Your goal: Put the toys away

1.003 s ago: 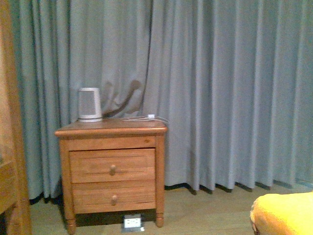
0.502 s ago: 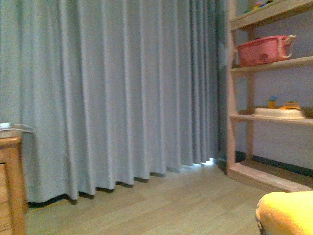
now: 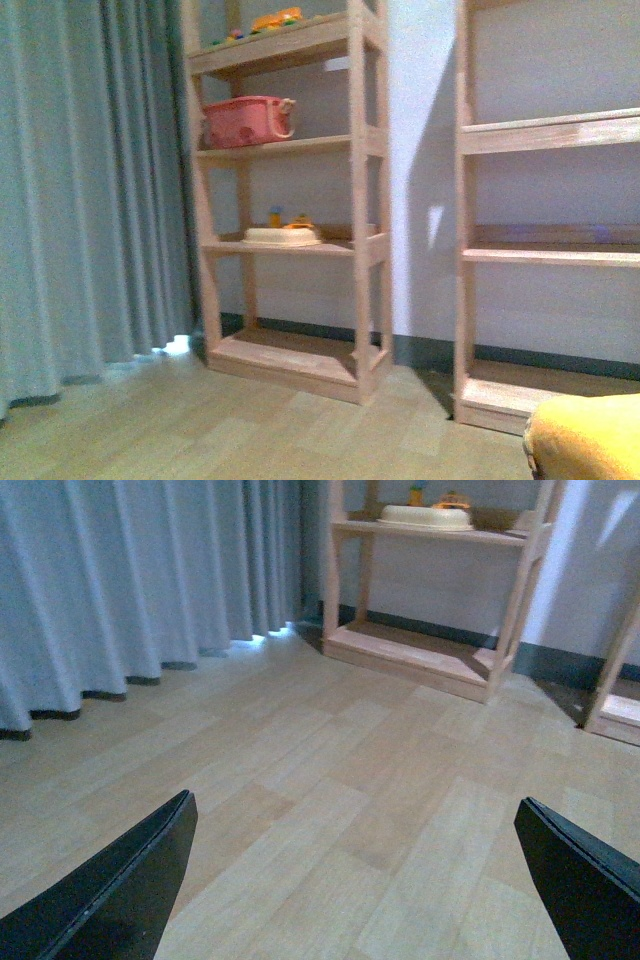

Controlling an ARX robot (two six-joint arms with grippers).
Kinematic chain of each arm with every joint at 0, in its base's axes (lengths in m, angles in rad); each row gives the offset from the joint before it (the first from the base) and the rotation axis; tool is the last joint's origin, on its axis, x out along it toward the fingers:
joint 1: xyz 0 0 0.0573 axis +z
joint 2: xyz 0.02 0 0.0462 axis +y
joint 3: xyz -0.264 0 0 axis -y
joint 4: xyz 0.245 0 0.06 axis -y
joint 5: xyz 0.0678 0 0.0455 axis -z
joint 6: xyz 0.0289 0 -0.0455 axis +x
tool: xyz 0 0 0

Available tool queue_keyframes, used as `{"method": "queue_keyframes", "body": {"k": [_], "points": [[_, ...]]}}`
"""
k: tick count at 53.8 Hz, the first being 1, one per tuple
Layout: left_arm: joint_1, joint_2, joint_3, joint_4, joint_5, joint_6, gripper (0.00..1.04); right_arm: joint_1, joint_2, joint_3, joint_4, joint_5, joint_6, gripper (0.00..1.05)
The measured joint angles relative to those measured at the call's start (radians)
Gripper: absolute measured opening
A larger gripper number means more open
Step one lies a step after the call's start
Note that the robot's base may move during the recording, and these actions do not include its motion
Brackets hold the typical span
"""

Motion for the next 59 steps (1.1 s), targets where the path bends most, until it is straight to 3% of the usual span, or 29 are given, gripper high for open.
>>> {"method": "queue_keyframes", "body": {"k": [59], "points": [[0.000,0.000,0.000,0.000,0.003,0.000,0.99,-0.001,0.000,0.000,0.000,0.003,0.000,0.18]]}}
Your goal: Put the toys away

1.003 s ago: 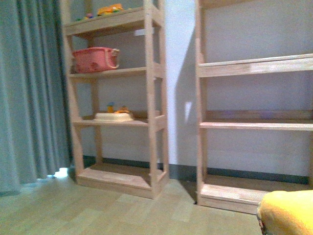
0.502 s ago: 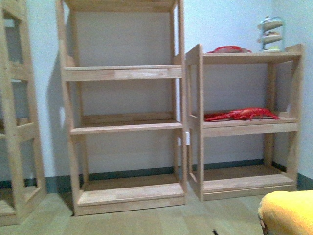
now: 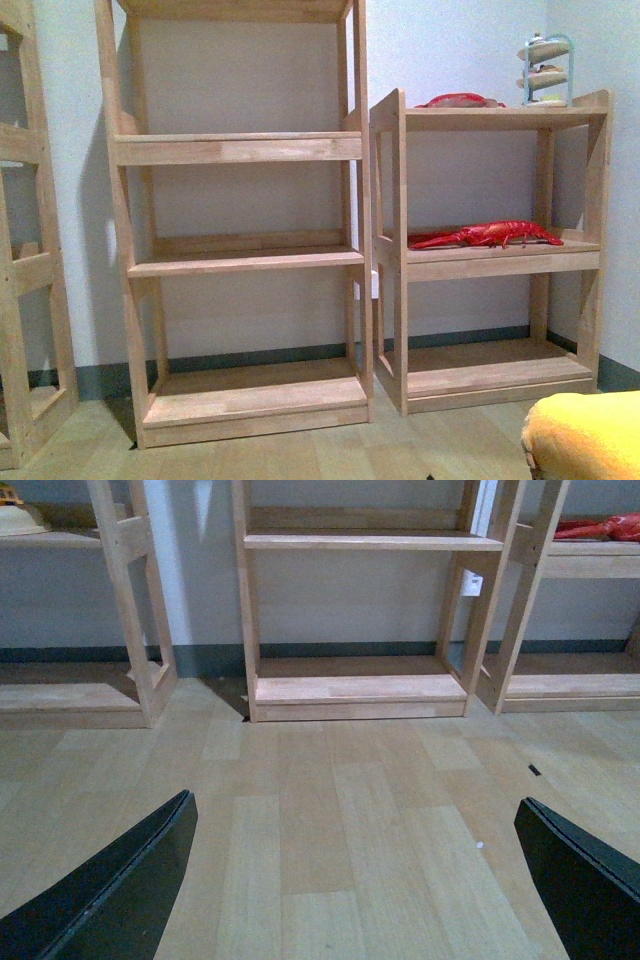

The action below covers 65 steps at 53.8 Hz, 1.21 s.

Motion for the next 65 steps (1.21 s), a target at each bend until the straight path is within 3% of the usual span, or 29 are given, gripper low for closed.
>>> {"method": "queue_keyframes", "body": {"k": [65], "points": [[0.001,0.000,0.000,0.000,-0.003,0.000,0.99,0.001,0.000,0.000,0.000,-0.005,0.000,0.18]]}}
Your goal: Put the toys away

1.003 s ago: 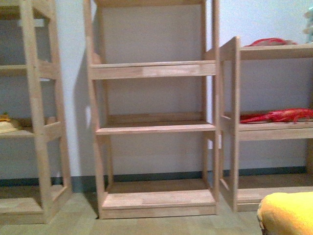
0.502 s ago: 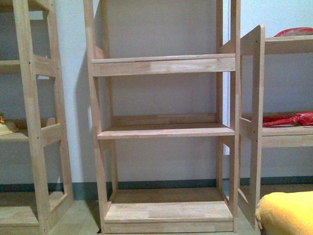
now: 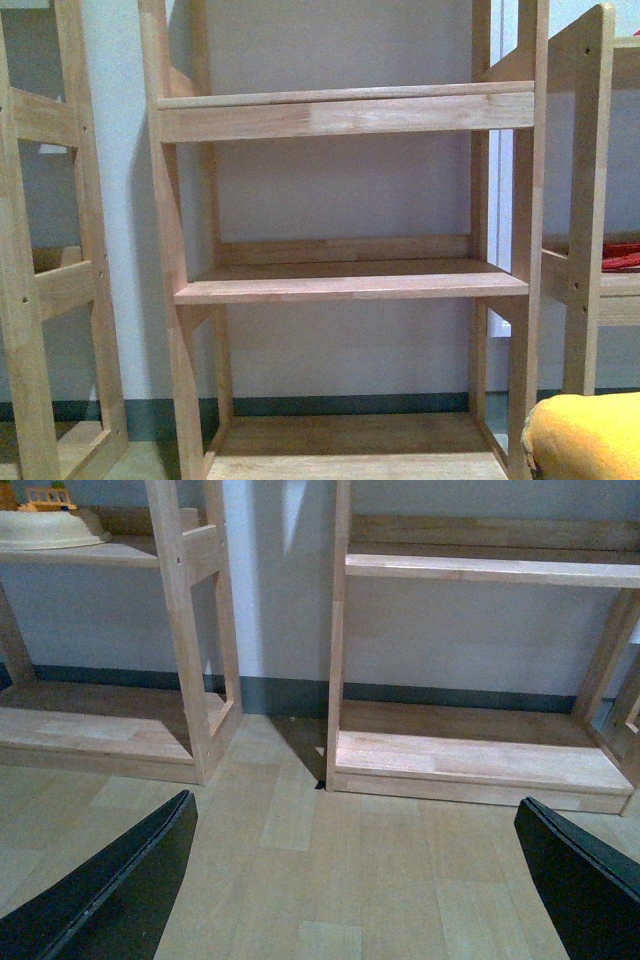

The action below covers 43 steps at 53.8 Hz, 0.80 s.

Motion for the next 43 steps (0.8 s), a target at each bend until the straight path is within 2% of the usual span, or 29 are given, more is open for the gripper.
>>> {"method": "queue_keyframes", "body": {"k": [43], "points": [[0.000,0.000,0.000,0.000,0.000,0.000,0.99,0.000,0.000,0.000,0.000,0.003,0.000,0.18]]}}
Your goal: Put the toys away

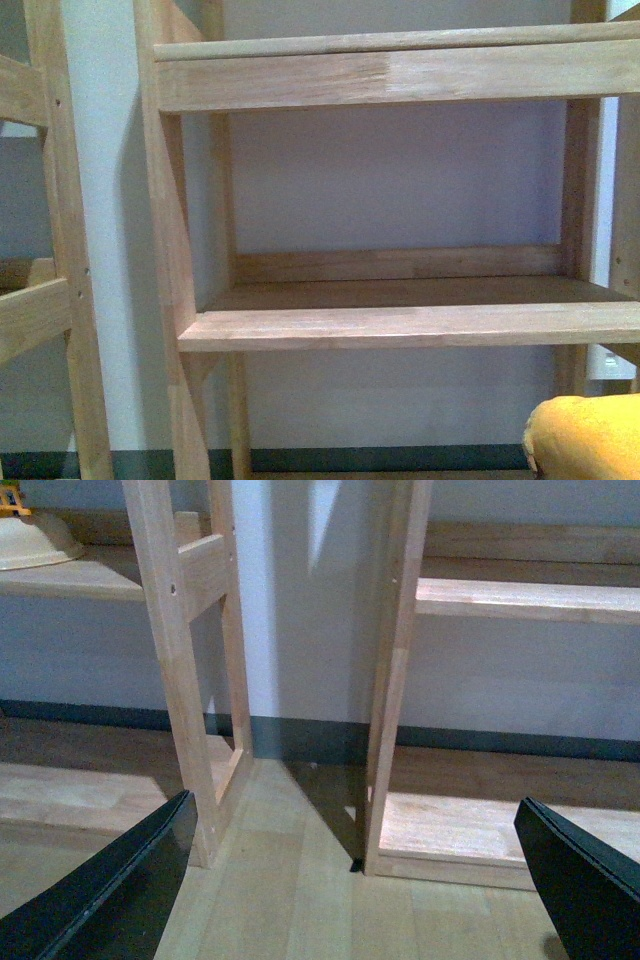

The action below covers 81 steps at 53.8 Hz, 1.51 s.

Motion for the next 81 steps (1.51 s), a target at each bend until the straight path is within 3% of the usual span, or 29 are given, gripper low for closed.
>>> {"method": "queue_keyframes", "body": {"k": [71,78,81], "points": [[0.000,0.000,0.000,0.000,0.000,0.000,0.99,0.000,0.000,0.000,0.000,-0.007,0.000,0.18],[0.000,0.000,0.000,0.000,0.000,0.000,0.99,-0.070,0.033,0.002,0.125,-0.215,-0.015,0.18],[0.000,0.000,0.000,0.000,0.000,0.000,0.99,-0.073,0.076,0.021,0.171,-0.254,-0.018,0.18]]}}
